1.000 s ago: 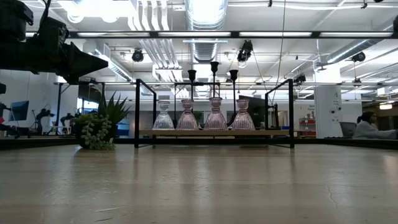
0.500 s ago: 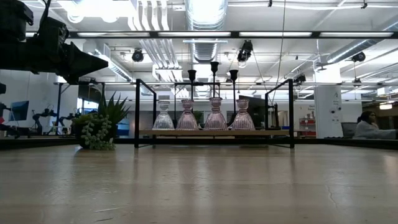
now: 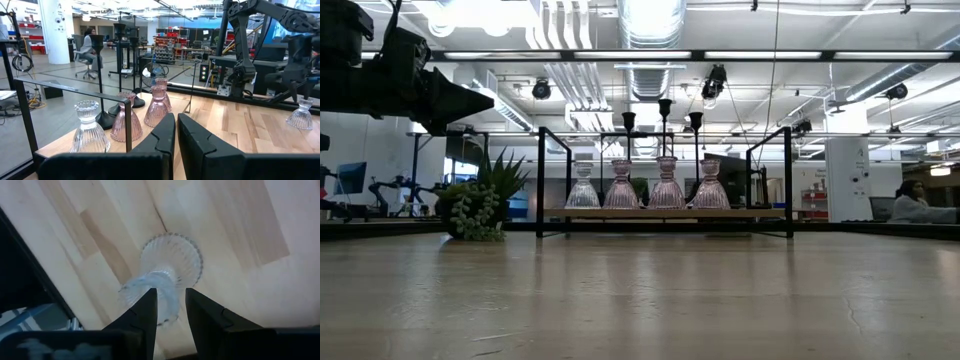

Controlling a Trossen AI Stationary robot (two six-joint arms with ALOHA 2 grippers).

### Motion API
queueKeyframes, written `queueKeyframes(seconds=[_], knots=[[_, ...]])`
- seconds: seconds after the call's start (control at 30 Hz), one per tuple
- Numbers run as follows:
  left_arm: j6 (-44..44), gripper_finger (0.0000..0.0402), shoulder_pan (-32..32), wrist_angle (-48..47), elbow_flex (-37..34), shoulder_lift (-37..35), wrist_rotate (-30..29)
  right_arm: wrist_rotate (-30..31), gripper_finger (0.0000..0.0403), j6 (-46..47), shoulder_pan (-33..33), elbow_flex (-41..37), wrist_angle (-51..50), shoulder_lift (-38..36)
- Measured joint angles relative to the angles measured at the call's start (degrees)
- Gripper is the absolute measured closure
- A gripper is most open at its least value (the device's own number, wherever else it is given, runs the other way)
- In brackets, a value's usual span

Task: Pick & Place candle stick holders
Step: Put the transparent candle holder on the shelf

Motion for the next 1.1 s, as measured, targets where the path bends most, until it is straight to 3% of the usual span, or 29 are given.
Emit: queueKeyframes(seconds=[0.13,0.33,0.47,0.73,1.1], knots=[[-0.01,0.0376,-0.02,0.0,0.0,0.0,0.0,0.02,0.0323,-0.13,-0.04,-2.35,3.2,-0.13],[0.0,0.0376,0.0,0.0,0.0,-0.01,0.0,0.22,0.0378,-2.41,-0.36,-4.29,5.23,-0.29],[0.0,0.0376,0.0,0.0,0.0,-0.01,-0.01,-0.26,0.0379,-8.3,-3.33,-3.6,4.95,-0.17],[0.0,0.0376,0.0,0.0,0.0,-0.01,-0.01,-2.55,0.0383,-31.81,-21.97,2.67,1.42,0.18],[0.01,0.0376,-0.01,0.0,0.0,-0.01,-0.01,-3.15,0.0383,-61.95,-45.4,20.11,-16.29,0.04]])
